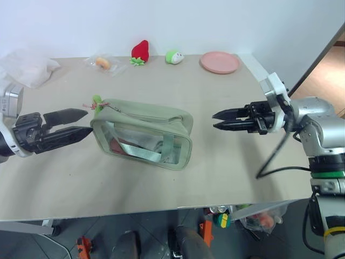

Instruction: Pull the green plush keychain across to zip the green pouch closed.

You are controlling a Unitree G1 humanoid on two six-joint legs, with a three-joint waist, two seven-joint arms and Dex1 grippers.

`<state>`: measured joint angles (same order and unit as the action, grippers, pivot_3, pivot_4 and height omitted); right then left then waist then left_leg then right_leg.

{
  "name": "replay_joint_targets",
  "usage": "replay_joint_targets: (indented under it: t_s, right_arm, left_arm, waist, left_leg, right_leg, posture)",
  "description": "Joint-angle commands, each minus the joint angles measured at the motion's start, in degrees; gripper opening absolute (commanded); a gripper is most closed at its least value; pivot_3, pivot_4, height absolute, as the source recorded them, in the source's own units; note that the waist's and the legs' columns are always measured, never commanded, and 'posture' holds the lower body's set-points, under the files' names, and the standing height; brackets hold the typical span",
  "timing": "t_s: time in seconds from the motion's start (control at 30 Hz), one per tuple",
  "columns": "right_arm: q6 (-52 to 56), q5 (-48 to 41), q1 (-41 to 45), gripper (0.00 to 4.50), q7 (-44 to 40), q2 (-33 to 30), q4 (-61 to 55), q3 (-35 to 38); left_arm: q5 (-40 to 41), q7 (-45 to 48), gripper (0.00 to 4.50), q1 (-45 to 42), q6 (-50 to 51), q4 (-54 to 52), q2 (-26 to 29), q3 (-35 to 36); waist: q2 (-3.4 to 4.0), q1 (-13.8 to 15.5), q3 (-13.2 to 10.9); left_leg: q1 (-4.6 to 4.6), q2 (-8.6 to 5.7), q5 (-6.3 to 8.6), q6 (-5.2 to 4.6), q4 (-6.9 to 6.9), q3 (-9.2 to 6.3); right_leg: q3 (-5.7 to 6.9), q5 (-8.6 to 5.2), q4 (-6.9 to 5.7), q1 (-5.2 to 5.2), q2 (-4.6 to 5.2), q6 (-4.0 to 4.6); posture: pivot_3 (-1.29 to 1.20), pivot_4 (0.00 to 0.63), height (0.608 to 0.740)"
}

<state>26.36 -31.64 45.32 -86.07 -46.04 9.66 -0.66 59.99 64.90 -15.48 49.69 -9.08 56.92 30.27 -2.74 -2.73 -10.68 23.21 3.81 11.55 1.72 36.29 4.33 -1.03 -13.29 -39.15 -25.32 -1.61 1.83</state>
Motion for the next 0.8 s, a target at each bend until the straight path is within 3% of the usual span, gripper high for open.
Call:
replay_joint_targets:
  t_s: [0.03, 0.2, 0.3, 0.33, 0.37, 0.53, 0.8]
  right_arm:
    - [10.13, -7.70, -9.60, 1.23, 7.60, -1.26, -22.33, 2.82]
    - [10.60, -2.62, -11.11, 1.23, 18.42, 2.41, -25.52, -0.10]
    - [12.87, -3.54, -11.41, 1.98, 19.34, 2.28, -26.13, -0.37]
    - [13.33, -4.10, -11.93, 2.65, 18.85, 1.53, -26.66, -0.07]
    - [13.27, -4.05, -12.65, 2.78, 18.38, 0.23, -26.73, 0.79]
    - [13.70, -4.31, -14.73, 4.46, 18.46, -3.46, -26.19, 3.99]
    - [13.85, -4.19, -14.71, 4.46, 23.05, 0.74, -29.48, 0.87]
  left_arm:
    - [-0.58, 1.66, 4.50, 0.72, -1.77, -0.40, 0.67, 1.67]
    - [-0.88, 2.03, 4.50, 0.40, -2.91, -0.56, -0.30, 0.71]
    - [-0.67, 1.45, 4.50, 0.48, -3.50, -1.46, -1.35, 0.44]
    - [-0.68, 1.35, 4.50, 0.65, -3.63, -1.76, -1.60, 0.44]
    - [-0.66, 1.28, 4.50, 0.93, -3.69, -2.01, -1.80, 0.59]
    - [-0.47, 1.19, 4.50, 2.01, -3.93, -2.51, -2.46, 1.29]
    - [-1.12, 0.89, 4.50, 0.99, -4.90, -1.73, -3.25, -0.19]
  waist:
    - [-0.01, 0.15, 0.00]
    - [-0.01, -0.02, 0.01]
    - [-0.01, 0.13, 0.01]
    - [-0.01, 0.14, 0.01]
    - [-0.02, 0.16, 0.01]
    - [-0.03, 0.34, 0.02]
    - [-0.05, 0.07, 0.03]
  left_leg:
    - [0.01, 0.01, 0.00, 0.00, 0.00, 0.00]
    - [-0.01, -0.01, 0.00, 0.01, 0.07, 0.05]
    - [0.02, -0.03, 0.00, 0.00, 0.13, 0.04]
    - [0.03, -0.04, 0.00, 0.00, 0.13, 0.04]
    - [0.04, -0.05, 0.00, 0.00, 0.13, 0.04]
    - [0.16, -0.12, 0.10, -0.05, 0.09, 0.02]
    - [0.08, -0.06, 0.09, -0.02, 0.09, -0.01]
  right_leg:
    - [0.03, 0.00, 0.00, 0.00, -0.01, 0.00]
    - [-0.04, 0.07, 0.00, -0.01, 0.05, -0.06]
    - [-0.03, 0.09, 0.00, 0.00, 0.12, -0.08]
    - [-0.04, 0.09, 0.00, 0.00, 0.14, -0.08]
    - [-0.04, 0.09, 0.00, 0.00, 0.14, -0.08]
    - [-0.01, -0.08, 0.08, -0.03, 0.23, -0.15]
    - [0.06, -0.05, 0.06, 0.01, -0.02, -0.10]
  posture:
    - [0.00, 0.150, 0.740]
    - [0.00, 0.150, 0.740]
    - [0.00, 0.150, 0.740]
    - [0.00, 0.150, 0.740]
    - [0.00, 0.150, 0.740]
    - [0.00, 0.150, 0.740]
    - [0.00, 0.150, 0.740]
